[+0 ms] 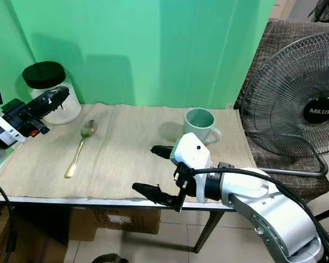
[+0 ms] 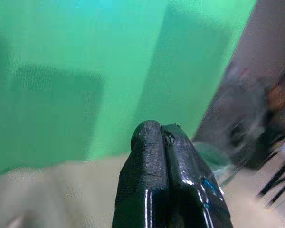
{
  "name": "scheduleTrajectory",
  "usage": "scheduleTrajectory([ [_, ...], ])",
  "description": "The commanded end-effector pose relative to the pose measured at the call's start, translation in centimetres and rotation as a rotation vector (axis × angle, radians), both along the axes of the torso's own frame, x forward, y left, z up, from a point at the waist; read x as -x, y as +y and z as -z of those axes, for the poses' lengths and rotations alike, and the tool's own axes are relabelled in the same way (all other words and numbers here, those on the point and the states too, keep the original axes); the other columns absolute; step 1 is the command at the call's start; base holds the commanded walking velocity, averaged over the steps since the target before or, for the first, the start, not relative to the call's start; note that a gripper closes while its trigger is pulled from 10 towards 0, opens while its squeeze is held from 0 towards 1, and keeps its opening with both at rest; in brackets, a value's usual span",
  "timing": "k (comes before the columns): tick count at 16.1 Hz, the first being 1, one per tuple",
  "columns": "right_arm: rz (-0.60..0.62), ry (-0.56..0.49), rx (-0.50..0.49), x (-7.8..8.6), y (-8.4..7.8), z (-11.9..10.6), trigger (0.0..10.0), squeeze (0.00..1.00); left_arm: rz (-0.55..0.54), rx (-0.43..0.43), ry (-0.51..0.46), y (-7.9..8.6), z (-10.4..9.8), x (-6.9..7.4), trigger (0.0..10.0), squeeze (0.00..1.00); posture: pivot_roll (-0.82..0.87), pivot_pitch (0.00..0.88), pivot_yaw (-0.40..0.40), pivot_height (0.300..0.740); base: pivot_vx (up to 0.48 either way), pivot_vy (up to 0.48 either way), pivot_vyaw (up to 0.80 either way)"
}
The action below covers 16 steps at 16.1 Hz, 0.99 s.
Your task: Setting the table
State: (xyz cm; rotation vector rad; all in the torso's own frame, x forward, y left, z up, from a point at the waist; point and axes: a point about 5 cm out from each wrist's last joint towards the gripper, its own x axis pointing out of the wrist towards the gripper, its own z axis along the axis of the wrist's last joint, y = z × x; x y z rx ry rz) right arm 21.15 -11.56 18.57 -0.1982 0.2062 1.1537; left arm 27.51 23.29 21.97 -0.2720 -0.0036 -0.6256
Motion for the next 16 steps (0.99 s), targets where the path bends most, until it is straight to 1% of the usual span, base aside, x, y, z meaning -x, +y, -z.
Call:
scheduleTrajectory([
  [1,0.003,-0.016,0.002,-0.2,-0.1,-0.1,10.0,0.00,-0.115,-0.202,0.080,0.6,1.5,-0.4,10.0,0.00,0.05,0.000,0.001,0.740,0.000,0.000,0.00],
  [2,0.001,-0.015,0.006,-0.2,-0.1,-0.1,10.0,0.00,-0.156,-0.289,0.117,1.0,2.2,-0.6,10.0,0.00,0.05,0.000,0.001,0.740,0.000,0.000,0.00],
  [3,0.000,-0.015,0.008,-0.2,0.0,0.0,10.0,0.00,-0.177,-0.339,0.138,1.2,2.6,-0.7,10.0,0.00,0.05,0.000,0.001,0.740,0.000,0.000,0.00],
  [4,0.007,-0.014,0.042,-0.1,0.1,0.5,10.0,0.00,-0.165,-0.543,0.229,1.0,4.7,-0.2,10.0,1.00,0.06,0.000,0.002,0.740,0.000,0.000,0.00],
  [5,0.012,-0.011,0.046,-0.1,0.2,0.7,10.0,0.00,-0.156,-0.604,0.253,0.7,5.5,0.0,10.0,1.00,0.06,0.000,0.005,0.740,0.000,0.000,0.00],
  [6,0.016,-0.005,0.052,0.0,0.3,1.2,10.0,0.00,-0.193,-0.634,0.286,0.3,6.8,0.1,10.0,1.00,0.05,0.000,0.010,0.740,0.000,0.000,0.00],
  [7,0.019,-0.001,0.042,0.1,0.5,1.3,10.0,0.00,-0.241,-0.643,0.293,0.4,7.2,-0.1,10.0,1.00,0.05,0.000,0.013,0.740,0.000,0.000,0.00],
  [9,0.048,0.017,0.019,0.1,0.6,2.0,10.0,0.00,-0.343,-0.680,0.317,1.4,8.1,-0.4,10.0,1.00,0.05,0.000,0.001,0.740,0.000,0.000,0.00],
  [11,0.071,0.020,0.016,0.0,0.5,2.5,10.0,0.00,-0.370,-0.687,0.341,1.9,8.7,-0.4,10.0,1.00,0.05,0.000,-0.002,0.740,0.000,0.000,0.00],
  [12,0.129,0.008,-0.009,-0.6,0.3,2.7,10.0,0.00,-0.387,-0.725,0.342,2.4,8.9,-0.7,10.0,1.00,0.04,0.000,-0.001,0.740,0.000,0.000,0.00],
  [13,0.146,0.002,-0.017,-0.9,0.3,2.8,10.0,0.00,-0.395,-0.735,0.338,2.8,8.9,-1.0,10.0,1.00,0.04,0.000,0.000,0.740,0.000,0.000,0.00],
  [14,0.149,0.003,-0.025,-1.0,0.1,3.0,10.0,0.00,-0.406,-0.717,0.318,3.6,8.5,-1.8,10.0,1.00,0.03,0.000,-0.001,0.740,0.000,0.000,0.00],
  [15,0.136,0.009,-0.022,-1.1,0.0,3.2,10.0,0.00,-0.397,-0.688,0.309,3.8,8.2,-2.3,10.0,1.00,0.03,0.000,0.001,0.740,0.000,0.000,0.00],
  [16,0.120,0.012,-0.017,-1.3,-0.1,3.4,10.0,0.00,-0.361,-0.679,0.305,3.7,8.0,-2.7,10.0,1.00,0.02,0.000,0.003,0.740,0.000,0.000,0.00],
])
